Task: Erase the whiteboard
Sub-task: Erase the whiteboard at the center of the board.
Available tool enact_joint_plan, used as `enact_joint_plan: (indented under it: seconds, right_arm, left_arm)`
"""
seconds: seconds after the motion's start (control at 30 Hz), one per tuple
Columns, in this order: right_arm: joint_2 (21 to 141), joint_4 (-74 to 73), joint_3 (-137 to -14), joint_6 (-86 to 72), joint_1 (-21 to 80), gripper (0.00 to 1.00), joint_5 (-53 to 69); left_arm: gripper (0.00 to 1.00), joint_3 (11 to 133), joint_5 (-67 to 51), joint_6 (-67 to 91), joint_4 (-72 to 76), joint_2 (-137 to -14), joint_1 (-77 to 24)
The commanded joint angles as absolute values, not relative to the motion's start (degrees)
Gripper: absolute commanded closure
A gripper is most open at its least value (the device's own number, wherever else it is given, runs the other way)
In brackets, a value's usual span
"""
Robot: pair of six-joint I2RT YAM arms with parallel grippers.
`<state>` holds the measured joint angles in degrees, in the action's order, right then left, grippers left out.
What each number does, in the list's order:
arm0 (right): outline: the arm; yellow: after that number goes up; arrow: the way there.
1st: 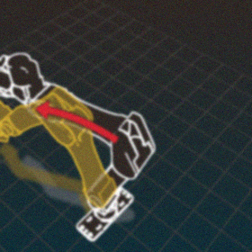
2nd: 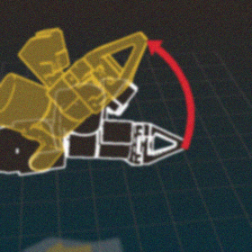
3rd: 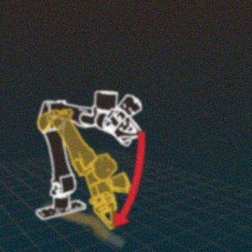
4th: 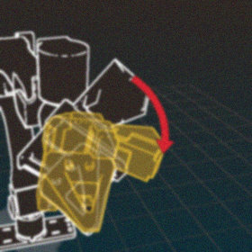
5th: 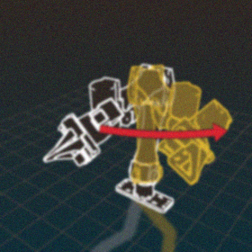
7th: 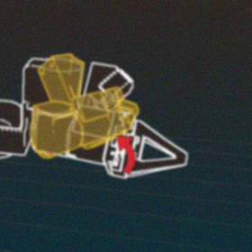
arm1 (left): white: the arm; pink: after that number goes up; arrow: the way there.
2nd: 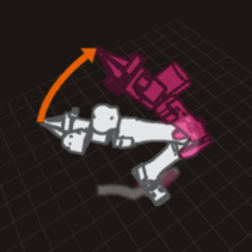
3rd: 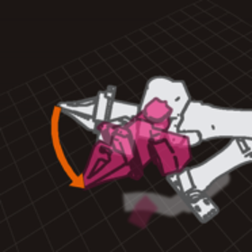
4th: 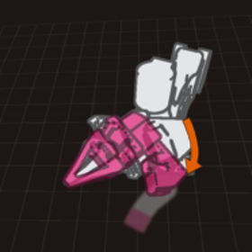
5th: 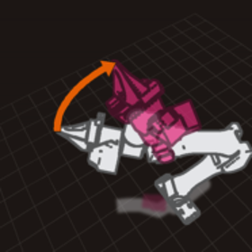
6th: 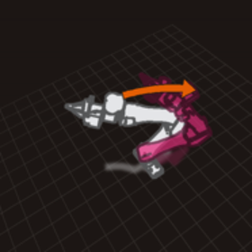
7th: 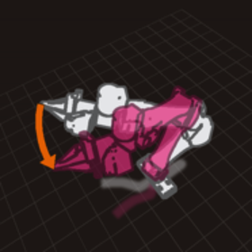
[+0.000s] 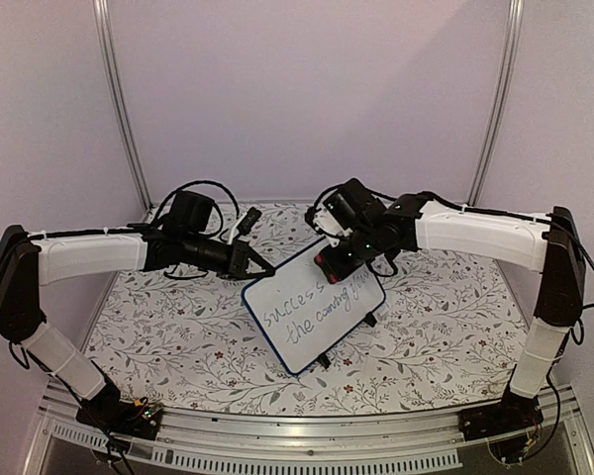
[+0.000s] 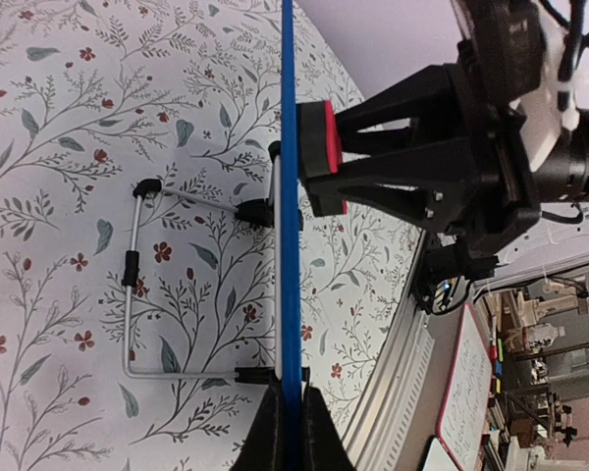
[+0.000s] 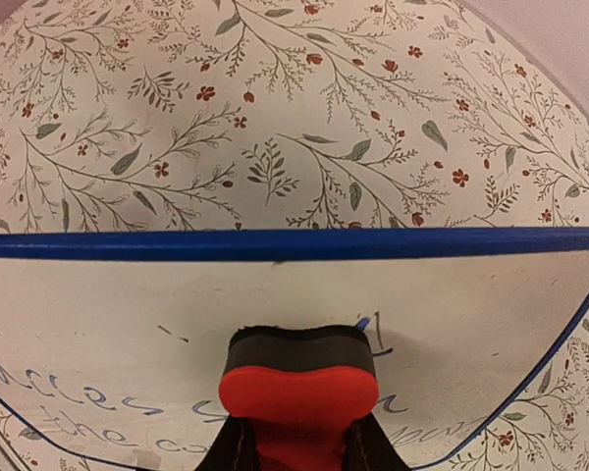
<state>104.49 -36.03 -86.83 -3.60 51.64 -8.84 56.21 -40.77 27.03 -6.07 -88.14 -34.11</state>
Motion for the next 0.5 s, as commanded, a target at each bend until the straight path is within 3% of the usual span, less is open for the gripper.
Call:
enact_joint_plan:
  seconds: [0.0,0.47]
  right_arm:
    - [106.5,-36.6,-90.6,-2.9,49.1,0.8,-9.3]
    - [103.0,-34.6,-79.1,-2.8,48.5,0.8,-6.5]
  left_arm:
    - [1.0,55.9,-43.6,25.3,-4.6,-88.1,-35.1]
    - [1.0,55.9,-43.9,25.5,-4.5,-88.0,-35.0]
